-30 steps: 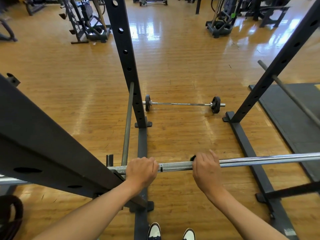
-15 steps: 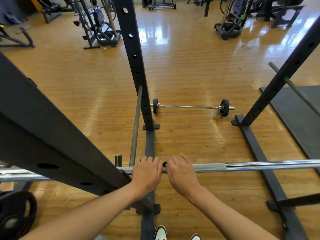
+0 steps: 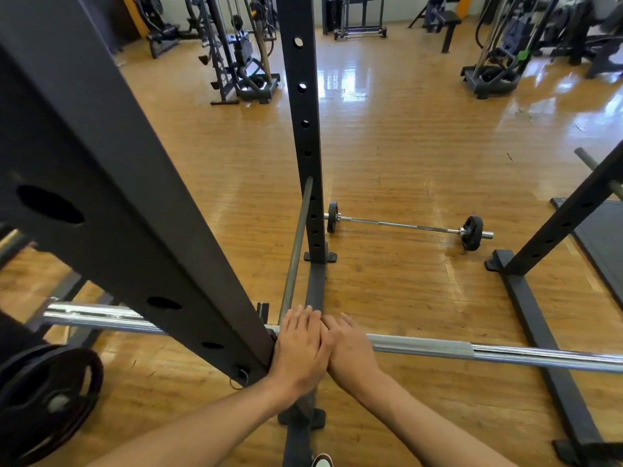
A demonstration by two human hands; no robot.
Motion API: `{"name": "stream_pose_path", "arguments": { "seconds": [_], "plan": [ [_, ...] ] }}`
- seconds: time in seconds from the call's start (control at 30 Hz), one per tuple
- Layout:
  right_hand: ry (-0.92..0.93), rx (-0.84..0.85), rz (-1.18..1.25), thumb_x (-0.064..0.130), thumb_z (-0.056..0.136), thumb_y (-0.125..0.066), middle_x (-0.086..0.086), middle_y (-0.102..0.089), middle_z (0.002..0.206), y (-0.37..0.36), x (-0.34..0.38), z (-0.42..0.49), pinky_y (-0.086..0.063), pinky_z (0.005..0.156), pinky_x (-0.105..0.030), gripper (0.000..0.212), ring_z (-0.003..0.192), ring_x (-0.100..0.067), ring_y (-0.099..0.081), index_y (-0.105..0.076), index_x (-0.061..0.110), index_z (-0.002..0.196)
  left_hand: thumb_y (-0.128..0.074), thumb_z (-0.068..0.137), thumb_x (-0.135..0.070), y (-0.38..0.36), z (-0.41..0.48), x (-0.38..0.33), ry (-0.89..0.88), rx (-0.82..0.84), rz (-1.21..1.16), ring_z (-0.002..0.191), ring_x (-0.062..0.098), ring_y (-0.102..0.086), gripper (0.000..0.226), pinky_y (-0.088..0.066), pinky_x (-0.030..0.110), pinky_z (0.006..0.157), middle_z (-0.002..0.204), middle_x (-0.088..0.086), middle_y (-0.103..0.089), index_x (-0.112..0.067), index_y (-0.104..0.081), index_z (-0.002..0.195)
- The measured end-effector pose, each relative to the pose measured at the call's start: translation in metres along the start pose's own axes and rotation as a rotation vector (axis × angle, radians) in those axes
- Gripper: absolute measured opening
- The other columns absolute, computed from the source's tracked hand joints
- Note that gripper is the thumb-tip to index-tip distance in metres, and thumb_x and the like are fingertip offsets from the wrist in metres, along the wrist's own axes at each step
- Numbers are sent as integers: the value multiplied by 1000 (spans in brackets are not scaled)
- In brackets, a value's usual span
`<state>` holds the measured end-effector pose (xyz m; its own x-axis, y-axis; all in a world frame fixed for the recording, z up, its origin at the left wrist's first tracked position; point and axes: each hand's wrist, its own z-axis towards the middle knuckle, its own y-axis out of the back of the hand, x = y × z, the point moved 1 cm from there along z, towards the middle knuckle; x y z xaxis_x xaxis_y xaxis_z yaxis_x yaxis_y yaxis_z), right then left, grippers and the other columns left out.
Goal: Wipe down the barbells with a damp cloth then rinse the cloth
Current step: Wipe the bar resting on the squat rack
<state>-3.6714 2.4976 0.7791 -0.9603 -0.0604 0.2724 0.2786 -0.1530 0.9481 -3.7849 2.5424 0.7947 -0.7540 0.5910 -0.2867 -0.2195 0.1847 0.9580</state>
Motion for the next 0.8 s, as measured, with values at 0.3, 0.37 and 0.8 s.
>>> {"name": "stream_pose_path", "arguments": {
  "seconds": [0.3,0.37,0.8],
  "plan": [
    [-242,-172,-152,23,99,-41,3,-70,100,13,-49,-45,-46,108,-40,31,95,-19,-67,-68,18,113,-14,106,-53,-2,0,-4,13,165,238,129,34,-56,73,-45,51,109,132,17,-64,-9,-70,122],
    [-341,-179,-127,20,97,-47,-1,-73,97,11,-33,-34,-50,104,-41,29,93,-21,-69,-72,14,110,-21,105,-49,0,1,-5,-7,148,264,128,35,-57,64,-45,51,108,131,17,-65,-11,-70,120],
    [-311,-276,-97,10,87,-73,3,-63,71,26,-44,-39,-60,77,-40,17,68,-19,-61,-64,20,78,-17,106,-45,5,-5,-6,19,161,235,116,34,-66,68,-35,45,106,118,15,-71,-12,-76,110]
  ]
}}
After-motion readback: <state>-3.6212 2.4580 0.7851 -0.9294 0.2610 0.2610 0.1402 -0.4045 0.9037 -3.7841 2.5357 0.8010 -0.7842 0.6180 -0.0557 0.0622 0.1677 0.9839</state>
